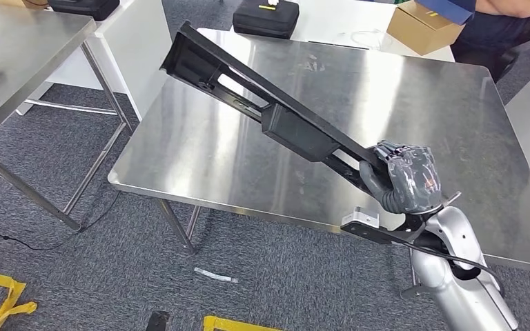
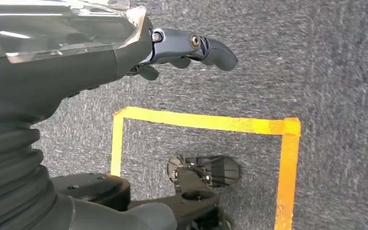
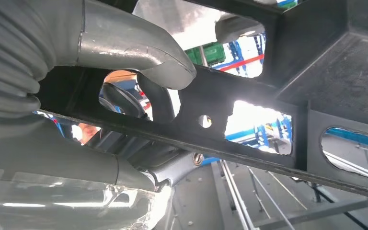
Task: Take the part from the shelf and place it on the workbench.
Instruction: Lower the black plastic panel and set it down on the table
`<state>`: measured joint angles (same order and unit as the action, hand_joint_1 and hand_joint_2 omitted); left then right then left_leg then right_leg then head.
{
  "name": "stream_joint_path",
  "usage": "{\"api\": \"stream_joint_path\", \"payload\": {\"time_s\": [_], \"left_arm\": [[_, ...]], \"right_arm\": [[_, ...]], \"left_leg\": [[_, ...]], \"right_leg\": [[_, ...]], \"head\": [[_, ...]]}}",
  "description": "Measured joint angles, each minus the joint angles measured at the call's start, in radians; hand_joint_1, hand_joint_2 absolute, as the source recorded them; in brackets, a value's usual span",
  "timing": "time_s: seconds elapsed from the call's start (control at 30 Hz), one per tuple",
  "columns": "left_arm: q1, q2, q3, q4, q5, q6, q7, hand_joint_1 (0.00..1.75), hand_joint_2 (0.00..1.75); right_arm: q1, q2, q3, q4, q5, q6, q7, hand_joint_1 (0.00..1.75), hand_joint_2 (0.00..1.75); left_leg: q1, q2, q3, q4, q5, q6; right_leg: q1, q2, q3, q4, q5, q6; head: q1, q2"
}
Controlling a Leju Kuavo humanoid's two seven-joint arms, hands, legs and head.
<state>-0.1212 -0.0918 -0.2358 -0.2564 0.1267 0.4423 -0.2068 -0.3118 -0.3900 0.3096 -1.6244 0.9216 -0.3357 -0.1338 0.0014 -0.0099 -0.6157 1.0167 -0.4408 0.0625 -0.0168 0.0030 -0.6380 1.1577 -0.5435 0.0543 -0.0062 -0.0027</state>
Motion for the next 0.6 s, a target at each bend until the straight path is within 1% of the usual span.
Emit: {"api": "stream_joint_path", "payload": {"time_s": [0.03,0.07,0.1,0.13,0.17,0.2,0.23,0.27,0.3,0.33,0.4,0.43,0.47,0.5,0.53,0.57,0.6], "left_arm": [[0.000,0.000,0.000,0.000,0.000,0.000,0.000,0.00,1.75],[0.001,-0.001,0.000,0.000,0.001,0.000,0.000,0.00,1.75],[0.002,-0.001,0.000,0.000,0.001,0.000,0.000,0.00,1.75],[0.003,-0.001,0.000,0.000,0.001,0.000,0.000,0.00,1.75],[0.003,-0.001,0.000,0.000,0.002,0.000,0.000,0.00,1.75],[0.003,-0.001,0.000,0.000,0.004,0.000,-0.001,0.00,1.75],[0.003,-0.001,0.000,0.000,0.006,0.000,-0.002,0.00,1.75],[0.003,-0.001,0.000,0.000,0.008,0.000,-0.003,0.00,1.75],[0.003,0.000,0.000,0.000,0.010,0.000,-0.004,0.00,1.75],[0.003,0.000,0.000,0.000,0.011,0.000,-0.006,0.00,1.75],[0.003,0.001,0.000,0.000,0.012,0.000,-0.009,0.00,1.75],[0.003,0.000,0.000,0.000,0.012,0.000,-0.010,0.00,1.75],[0.002,0.000,0.000,0.000,0.012,-0.001,-0.011,0.00,1.75],[0.002,0.000,0.000,0.000,0.012,-0.001,-0.011,0.00,1.75],[0.002,0.000,0.000,0.000,0.012,-0.001,-0.011,0.00,1.75],[0.003,0.000,0.000,0.000,0.012,-0.001,-0.011,0.00,1.75],[0.003,0.000,0.000,0.000,0.012,-0.001,-0.011,0.00,1.75]], "right_arm": [[0.002,-0.001,0.000,0.000,0.000,0.000,0.000,1.69,1.75],[0.007,-0.001,0.000,0.000,0.000,0.001,0.000,1.69,1.75],[0.010,-0.001,0.000,0.000,0.000,0.001,0.000,1.69,1.75],[0.012,-0.001,0.000,0.000,0.000,0.001,0.000,1.69,1.75],[0.012,-0.001,0.000,0.000,0.000,0.002,0.000,1.69,1.75],[0.011,-0.001,0.000,0.001,0.001,0.003,0.000,1.69,1.75],[0.010,-0.001,0.001,0.001,0.001,0.005,0.000,1.69,1.75],[0.008,-0.001,0.001,0.001,0.001,0.008,0.000,1.69,1.75],[0.007,-0.001,0.001,0.001,0.002,0.010,0.000,1.69,1.75],[0.006,-0.002,0.001,0.001,0.002,0.011,-0.001,1.69,1.75],[0.000,-0.003,0.002,0.002,0.003,0.013,-0.001,1.69,1.75],[-0.004,-0.003,0.002,0.002,0.003,0.013,-0.001,1.69,1.75],[-0.007,-0.004,0.002,0.003,0.003,0.013,-0.002,1.69,1.75],[-0.010,-0.004,0.002,0.003,0.003,0.013,-0.002,1.69,1.75],[-0.011,-0.004,0.003,0.003,0.003,0.013,-0.002,1.69,1.75],[-0.012,-0.004,0.003,0.004,0.003,0.013,-0.002,1.69,1.75],[-0.012,-0.004,0.003,0.004,0.003,0.013,-0.002,1.69,1.75]], "left_leg": [[-0.001,0.000,0.004,0.000,-0.005,0.004],[-0.002,-0.001,0.009,0.000,-0.010,0.005],[-0.002,-0.002,0.016,0.000,-0.016,0.005],[-0.002,-0.004,0.025,0.001,-0.023,0.004],[-0.001,-0.006,0.034,0.001,-0.030,0.001],[-0.003,-0.007,0.041,0.002,-0.038,-0.004],[-0.005,-0.009,0.047,0.003,-0.046,-0.009],[-0.007,-0.009,0.050,0.003,-0.052,-0.014],[-0.009,-0.010,0.051,0.003,-0.057,-0.019],[-0.009,-0.010,0.053,0.002,-0.061,-0.023],[-0.004,-0.008,0.050,0.013,-0.074,-0.032],[-0.002,-0.006,0.037,0.042,-0.089,-0.038],[0.001,-0.004,0.015,0.087,-0.107,-0.043],[0.001,-0.003,-0.007,0.130,-0.123,-0.046],[0.002,-0.002,-0.025,0.163,-0.135,-0.048],[0.002,-0.002,-0.034,0.178,-0.140,-0.049],[0.002,-0.002,-0.035,0.179,-0.140,-0.049]], "right_leg": [[0.001,0.000,-0.042,0.064,-0.013,-0.001],[0.001,0.000,-0.075,0.105,-0.013,0.001],[0.000,0.000,-0.092,0.112,0.001,0.007],[-0.002,0.000,-0.088,0.078,0.031,0.016],[-0.005,-0.001,-0.069,0.015,0.069,0.025],[-0.006,-0.003,-0.042,-0.052,0.102,0.031],[-0.005,-0.004,-0.020,-0.105,0.125,0.031],[-0.004,-0.004,-0.007,-0.133,0.134,0.025],[-0.002,-0.004,-0.002,-0.142,0.133,0.017],[-0.001,-0.003,-0.002,-0.142,0.130,0.008],[-0.007,-0.001,0.006,-0.143,0.123,-0.007],[-0.009,-0.001,0.013,-0.144,0.119,-0.015],[-0.011,-0.001,0.021,-0.145,0.114,-0.023],[-0.010,-0.002,0.026,-0.145,0.110,-0.030],[-0.009,-0.002,0.029,-0.145,0.108,-0.033],[-0.009,-0.002,0.030,-0.145,0.107,-0.034],[-0.009,-0.002,0.030,-0.145,0.107,-0.034]], "head": [[0.001,0.000],[0.001,0.000],[0.001,0.000],[0.001,0.000],[0.001,0.000],[0.002,0.000],[0.003,0.000],[0.002,0.000],[0.001,0.000],[-0.001,0.000],[-0.002,0.000],[-0.003,0.000],[-0.004,0.000],[-0.004,0.000],[-0.005,0.000],[-0.004,0.000],[-0.004,0.000]]}}
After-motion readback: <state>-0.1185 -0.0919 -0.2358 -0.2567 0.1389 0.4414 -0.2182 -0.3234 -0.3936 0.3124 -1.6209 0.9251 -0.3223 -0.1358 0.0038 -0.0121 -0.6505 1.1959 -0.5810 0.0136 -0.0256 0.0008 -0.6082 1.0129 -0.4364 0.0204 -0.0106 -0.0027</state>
